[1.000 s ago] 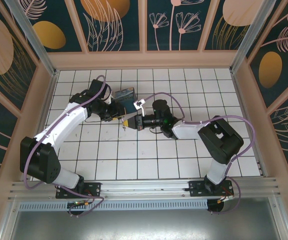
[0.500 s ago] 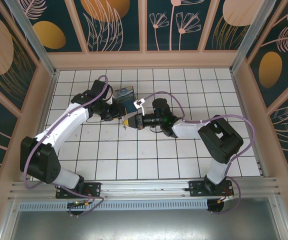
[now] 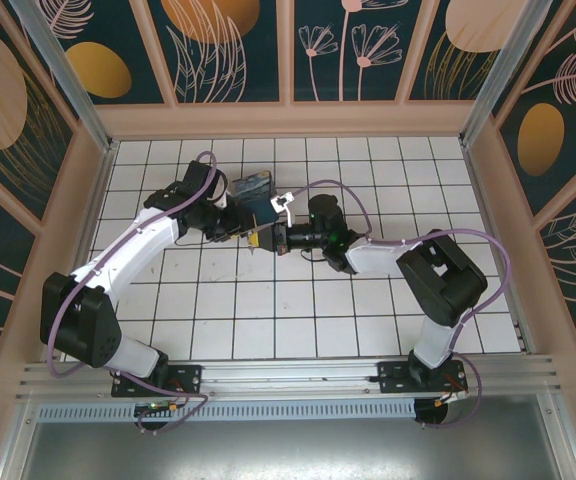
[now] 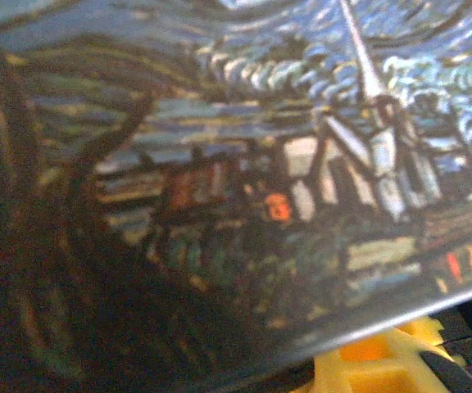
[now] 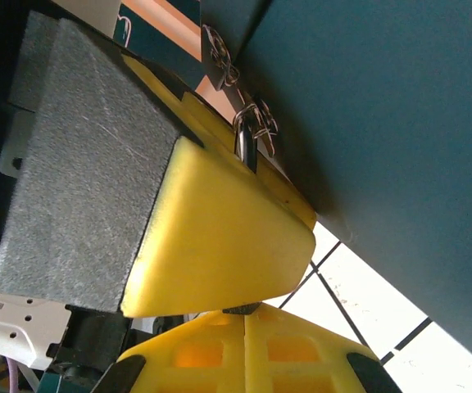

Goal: Unlock the padlock with the key

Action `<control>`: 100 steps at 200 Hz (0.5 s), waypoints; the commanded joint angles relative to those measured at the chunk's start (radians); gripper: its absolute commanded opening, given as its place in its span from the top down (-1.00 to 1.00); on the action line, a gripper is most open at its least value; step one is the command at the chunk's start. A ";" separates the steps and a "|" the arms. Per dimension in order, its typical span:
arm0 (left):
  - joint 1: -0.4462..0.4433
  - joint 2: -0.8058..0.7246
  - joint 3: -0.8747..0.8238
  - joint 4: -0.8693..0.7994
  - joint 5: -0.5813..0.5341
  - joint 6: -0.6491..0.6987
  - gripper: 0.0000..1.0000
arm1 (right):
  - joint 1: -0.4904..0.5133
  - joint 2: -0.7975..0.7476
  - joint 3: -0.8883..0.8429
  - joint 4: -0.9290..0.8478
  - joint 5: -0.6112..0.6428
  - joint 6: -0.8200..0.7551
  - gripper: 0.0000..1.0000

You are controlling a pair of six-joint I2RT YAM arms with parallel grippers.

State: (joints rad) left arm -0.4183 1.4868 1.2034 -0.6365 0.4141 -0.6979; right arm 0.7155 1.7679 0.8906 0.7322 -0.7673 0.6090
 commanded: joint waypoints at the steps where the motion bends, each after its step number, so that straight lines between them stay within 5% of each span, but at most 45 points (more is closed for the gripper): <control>1: -0.033 -0.025 -0.010 -0.039 0.102 -0.016 0.72 | -0.034 -0.025 0.048 0.141 0.109 -0.001 1.00; 39: -0.016 -0.040 -0.002 -0.012 0.069 -0.107 0.73 | -0.034 -0.016 0.028 0.194 0.101 0.066 1.00; 66: 0.038 -0.071 0.021 -0.006 -0.003 -0.176 0.73 | -0.037 -0.047 -0.064 0.239 0.085 0.119 0.55; 100: 0.059 -0.063 0.054 0.000 -0.038 -0.230 0.74 | -0.044 -0.097 -0.135 0.231 0.109 0.119 0.37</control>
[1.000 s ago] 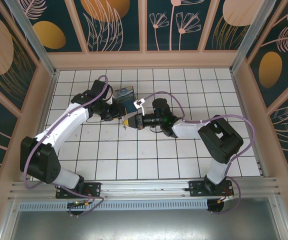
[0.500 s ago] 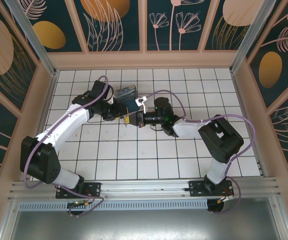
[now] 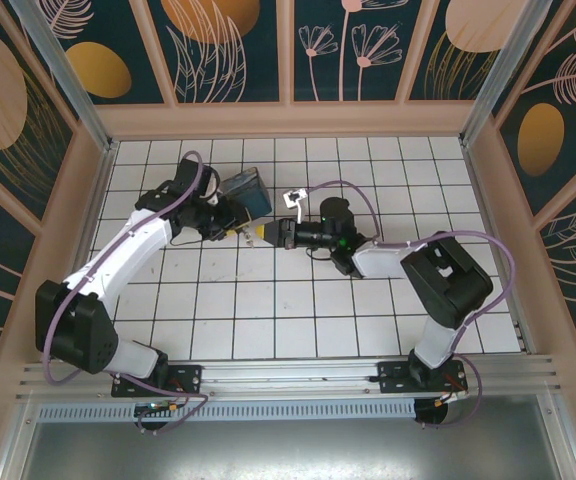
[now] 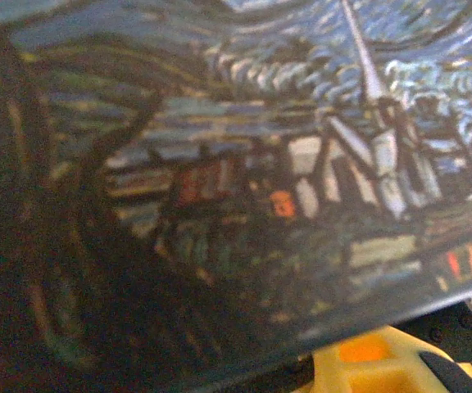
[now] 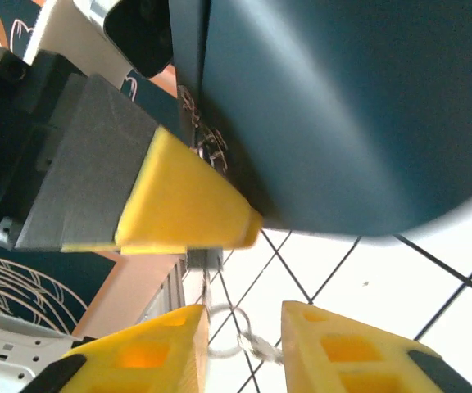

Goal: Unlock the padlock with the key

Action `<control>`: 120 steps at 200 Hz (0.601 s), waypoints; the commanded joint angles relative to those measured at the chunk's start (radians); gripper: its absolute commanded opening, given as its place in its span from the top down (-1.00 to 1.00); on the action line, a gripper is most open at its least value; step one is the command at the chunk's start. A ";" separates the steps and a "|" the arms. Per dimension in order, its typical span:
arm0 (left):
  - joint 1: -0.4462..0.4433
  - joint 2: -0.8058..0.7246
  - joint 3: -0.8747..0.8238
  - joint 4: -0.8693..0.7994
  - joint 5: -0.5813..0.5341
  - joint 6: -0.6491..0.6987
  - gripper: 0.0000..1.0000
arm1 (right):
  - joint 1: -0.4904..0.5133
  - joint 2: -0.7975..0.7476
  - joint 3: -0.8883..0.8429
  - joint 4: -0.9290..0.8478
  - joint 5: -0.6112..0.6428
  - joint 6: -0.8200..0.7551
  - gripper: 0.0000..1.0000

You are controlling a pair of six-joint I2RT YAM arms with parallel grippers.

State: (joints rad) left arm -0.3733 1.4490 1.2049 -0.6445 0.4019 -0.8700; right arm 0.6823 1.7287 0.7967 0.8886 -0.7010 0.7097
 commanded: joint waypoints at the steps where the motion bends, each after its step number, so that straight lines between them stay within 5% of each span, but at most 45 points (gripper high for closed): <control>1: 0.014 -0.026 0.053 0.007 -0.028 -0.059 0.74 | -0.012 -0.059 -0.042 0.075 0.044 0.019 0.36; 120: 0.017 -0.047 0.028 0.079 -0.050 -0.176 0.73 | 0.092 0.017 0.029 0.177 0.109 0.053 0.34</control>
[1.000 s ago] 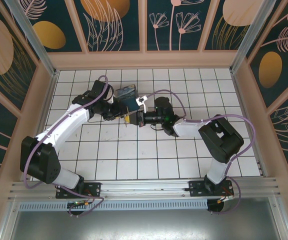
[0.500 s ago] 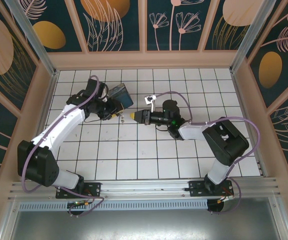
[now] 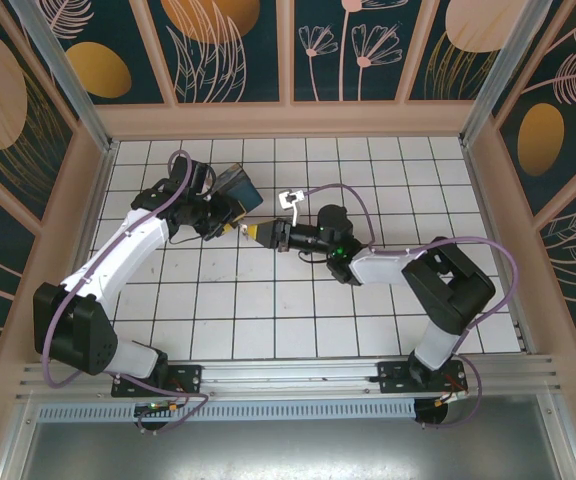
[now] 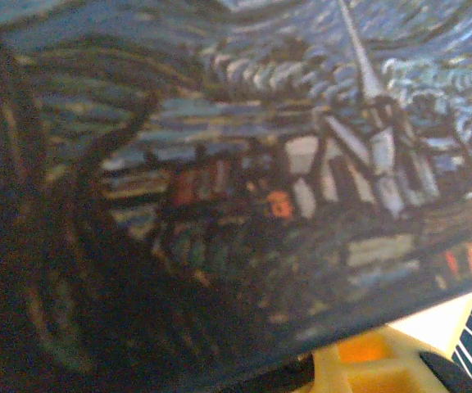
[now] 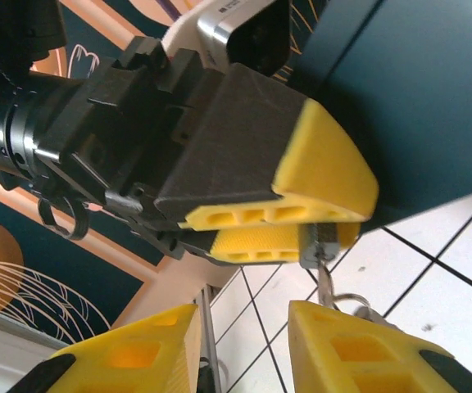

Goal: Unlock the padlock with the key

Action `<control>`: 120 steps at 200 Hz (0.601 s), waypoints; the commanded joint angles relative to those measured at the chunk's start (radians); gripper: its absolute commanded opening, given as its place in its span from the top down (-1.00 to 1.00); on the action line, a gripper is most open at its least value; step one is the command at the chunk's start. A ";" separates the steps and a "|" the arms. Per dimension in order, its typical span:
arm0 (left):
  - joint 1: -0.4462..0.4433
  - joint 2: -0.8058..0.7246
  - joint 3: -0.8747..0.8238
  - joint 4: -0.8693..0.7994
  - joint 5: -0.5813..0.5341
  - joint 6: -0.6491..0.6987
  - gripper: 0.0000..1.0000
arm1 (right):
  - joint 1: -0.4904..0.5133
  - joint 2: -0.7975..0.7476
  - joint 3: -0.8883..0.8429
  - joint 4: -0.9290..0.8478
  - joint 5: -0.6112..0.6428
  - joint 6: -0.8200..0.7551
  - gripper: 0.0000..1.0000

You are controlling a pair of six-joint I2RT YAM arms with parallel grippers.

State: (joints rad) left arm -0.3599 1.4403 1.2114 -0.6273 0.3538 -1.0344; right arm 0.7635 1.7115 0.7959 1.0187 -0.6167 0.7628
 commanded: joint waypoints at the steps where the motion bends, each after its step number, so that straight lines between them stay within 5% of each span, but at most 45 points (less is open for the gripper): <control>1: 0.004 -0.038 0.022 0.062 -0.001 -0.011 0.73 | 0.011 0.034 0.030 0.047 0.024 0.000 0.33; 64: 0.004 -0.047 0.014 0.068 0.000 -0.016 0.73 | 0.011 0.079 0.057 0.015 0.038 0.004 0.33; 120: 0.004 -0.055 -0.010 0.085 0.014 -0.024 0.73 | 0.013 0.115 0.094 0.051 0.016 0.032 0.60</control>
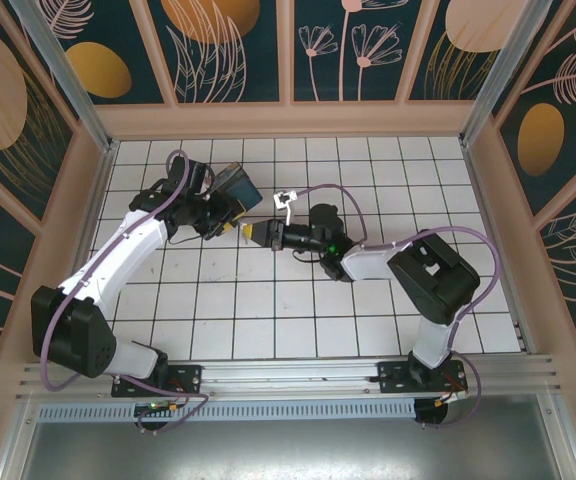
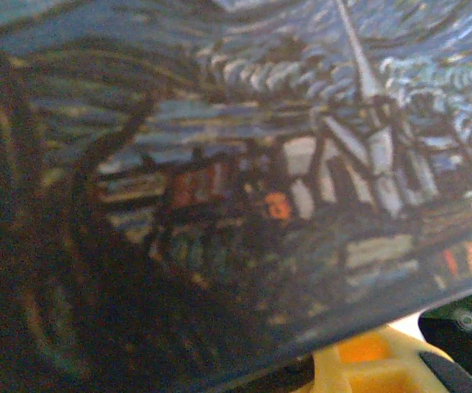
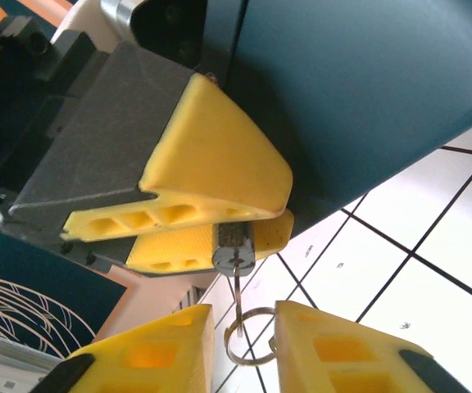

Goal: Unlock the padlock with the key

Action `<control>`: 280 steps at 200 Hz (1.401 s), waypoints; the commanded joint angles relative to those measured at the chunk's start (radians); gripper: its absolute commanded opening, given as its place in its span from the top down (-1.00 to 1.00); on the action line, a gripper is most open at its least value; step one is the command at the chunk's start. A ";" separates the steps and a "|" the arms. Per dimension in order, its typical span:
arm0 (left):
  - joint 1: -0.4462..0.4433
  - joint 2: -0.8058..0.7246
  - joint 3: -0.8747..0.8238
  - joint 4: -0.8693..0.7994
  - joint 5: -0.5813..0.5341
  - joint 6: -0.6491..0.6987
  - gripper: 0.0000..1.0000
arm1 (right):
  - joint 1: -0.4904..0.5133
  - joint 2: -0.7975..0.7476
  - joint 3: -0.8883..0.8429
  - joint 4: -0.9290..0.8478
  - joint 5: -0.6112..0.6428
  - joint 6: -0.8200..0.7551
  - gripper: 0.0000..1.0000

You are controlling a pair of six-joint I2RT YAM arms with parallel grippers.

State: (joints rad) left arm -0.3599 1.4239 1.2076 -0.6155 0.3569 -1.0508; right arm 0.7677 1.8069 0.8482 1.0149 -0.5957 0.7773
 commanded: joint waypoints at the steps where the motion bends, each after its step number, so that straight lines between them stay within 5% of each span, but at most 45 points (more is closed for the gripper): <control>1: 0.004 -0.038 -0.006 0.073 0.011 -0.008 0.73 | 0.009 0.020 0.041 0.056 -0.005 0.017 0.61; 39: 0.003 -0.045 -0.026 0.084 0.029 -0.014 0.73 | 0.008 0.041 0.052 0.095 -0.024 0.050 1.00; 125: -0.010 -0.067 -0.077 0.112 0.056 -0.046 0.74 | 0.016 0.078 0.099 0.150 -0.029 0.064 1.00; 137: -0.001 -0.073 -0.080 0.121 0.053 -0.060 0.74 | 0.016 0.074 0.082 0.175 -0.029 0.076 0.81; 197: 0.012 -0.070 -0.073 0.151 0.062 -0.083 0.73 | 0.020 0.093 0.064 0.246 -0.030 0.131 0.84; 240: 0.013 -0.072 -0.080 0.165 0.066 -0.106 0.73 | 0.030 0.100 0.074 0.235 -0.030 0.125 0.57; 264: 0.013 -0.072 -0.074 0.163 0.063 -0.107 0.73 | 0.031 0.100 0.073 0.222 -0.026 0.122 0.89; 280: 0.015 -0.075 -0.078 0.173 0.072 -0.117 0.72 | 0.033 0.095 0.072 0.214 -0.020 0.114 0.92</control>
State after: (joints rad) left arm -0.3325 1.3724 1.1290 -0.5194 0.3542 -1.1397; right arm 0.7700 1.9018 0.8963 1.1591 -0.6128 0.9016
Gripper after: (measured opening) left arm 0.291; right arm 0.054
